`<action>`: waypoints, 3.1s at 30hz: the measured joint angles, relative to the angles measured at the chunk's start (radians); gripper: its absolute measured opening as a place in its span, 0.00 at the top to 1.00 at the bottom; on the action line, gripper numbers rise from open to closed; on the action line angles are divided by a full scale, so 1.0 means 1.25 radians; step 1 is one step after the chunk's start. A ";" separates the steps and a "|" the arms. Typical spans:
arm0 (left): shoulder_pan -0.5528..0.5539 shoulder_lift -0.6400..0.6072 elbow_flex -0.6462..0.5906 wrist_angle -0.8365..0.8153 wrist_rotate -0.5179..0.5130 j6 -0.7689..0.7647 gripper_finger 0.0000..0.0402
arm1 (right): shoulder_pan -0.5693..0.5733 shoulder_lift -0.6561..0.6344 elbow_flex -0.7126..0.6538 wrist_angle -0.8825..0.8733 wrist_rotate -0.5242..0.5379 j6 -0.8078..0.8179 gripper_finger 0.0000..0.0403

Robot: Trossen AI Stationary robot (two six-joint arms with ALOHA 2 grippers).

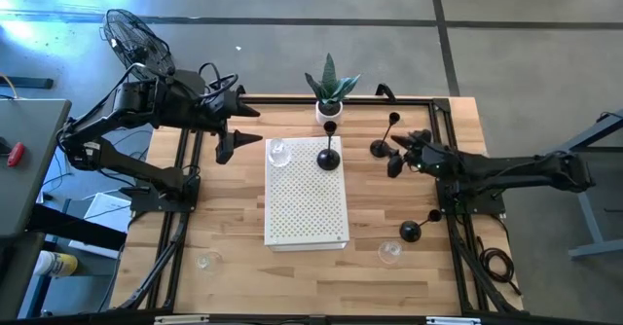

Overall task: Pick & Place candle stick holders
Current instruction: Put the top black candle holder on the shelf aligned with the other black candle holder

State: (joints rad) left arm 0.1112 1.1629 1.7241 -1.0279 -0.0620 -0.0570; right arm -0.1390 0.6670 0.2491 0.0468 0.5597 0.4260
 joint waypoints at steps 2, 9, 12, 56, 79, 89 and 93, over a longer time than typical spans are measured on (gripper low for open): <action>0.000 0.000 0.000 0.002 0.000 0.000 0.29 | -0.001 0.000 -0.039 0.064 0.038 -0.033 0.44; 0.000 0.000 0.000 0.013 -0.001 0.000 0.29 | -0.018 0.000 -0.111 0.193 0.106 -0.125 0.44; 0.000 0.000 0.000 0.013 -0.001 0.000 0.29 | -0.033 0.000 -0.128 0.216 0.098 -0.143 0.44; 0.000 0.051 0.000 0.066 -0.030 0.049 0.29 | -0.202 0.243 -0.132 0.527 -0.123 -0.162 0.44; 0.000 0.052 0.000 0.067 -0.029 0.069 0.29 | -0.203 0.252 -0.043 0.383 -0.097 -0.153 0.89; 0.000 0.052 0.000 0.058 -0.029 0.069 0.29 | -0.201 0.252 0.134 0.117 -0.043 -0.168 0.99; 0.000 0.052 0.000 0.038 -0.029 0.069 0.29 | -0.195 0.252 0.220 0.066 -0.064 -0.189 0.98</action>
State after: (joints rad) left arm 0.1112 1.2274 1.7241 -0.9808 -0.0982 0.0296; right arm -0.3827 0.9817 0.5245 0.1299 0.4797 0.1899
